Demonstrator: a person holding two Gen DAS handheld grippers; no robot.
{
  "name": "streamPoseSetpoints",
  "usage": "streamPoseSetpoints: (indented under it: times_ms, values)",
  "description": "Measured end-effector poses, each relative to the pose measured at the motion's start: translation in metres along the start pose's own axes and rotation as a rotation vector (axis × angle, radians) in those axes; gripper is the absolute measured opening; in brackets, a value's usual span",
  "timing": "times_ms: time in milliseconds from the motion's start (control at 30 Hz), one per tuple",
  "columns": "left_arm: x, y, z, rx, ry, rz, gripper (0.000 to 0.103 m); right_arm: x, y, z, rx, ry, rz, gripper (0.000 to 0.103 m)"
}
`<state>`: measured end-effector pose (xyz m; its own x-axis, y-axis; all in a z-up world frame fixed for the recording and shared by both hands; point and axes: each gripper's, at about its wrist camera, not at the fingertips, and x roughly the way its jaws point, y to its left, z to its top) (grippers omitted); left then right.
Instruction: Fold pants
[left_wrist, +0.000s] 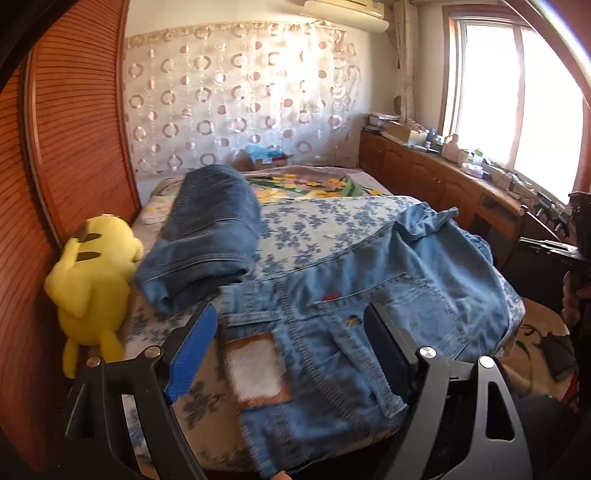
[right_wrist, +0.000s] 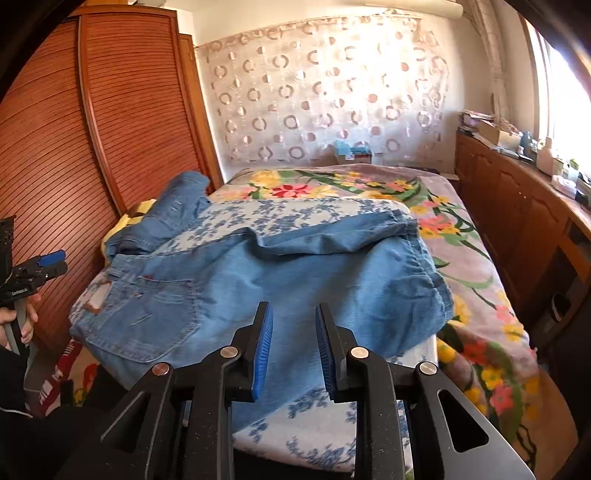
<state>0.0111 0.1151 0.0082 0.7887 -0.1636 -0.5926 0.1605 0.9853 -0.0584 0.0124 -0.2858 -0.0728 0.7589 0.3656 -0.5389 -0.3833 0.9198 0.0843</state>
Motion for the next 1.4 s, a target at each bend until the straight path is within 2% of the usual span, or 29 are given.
streamPoseSetpoints:
  times_ms: [267,400,533,667,1000,1400]
  values:
    - [0.037,-0.028,0.015,0.041,0.003,-0.037,0.082,0.021,-0.013,0.010,0.011,0.022,-0.046,0.028]
    - [0.049,-0.041,0.020,0.066,0.005,-0.050,0.082,0.030,-0.021,0.019,0.027,-0.011,-0.085,0.029]
    - [0.061,-0.051,0.025,0.068,0.011,-0.069,0.082,0.041,-0.025,0.031,0.046,-0.032,-0.096,0.043]
    - [0.074,-0.061,0.028,0.070,0.021,-0.084,0.082,0.055,-0.027,0.036,0.042,-0.027,-0.112,0.045]
    - [0.106,-0.076,0.035,0.085,0.039,-0.074,0.082,0.093,-0.048,0.050,0.048,0.042,-0.124,0.045]
    - [0.120,-0.068,0.032,0.054,0.060,-0.079,0.082,0.147,-0.079,0.085,0.169,0.151,-0.144,0.045]
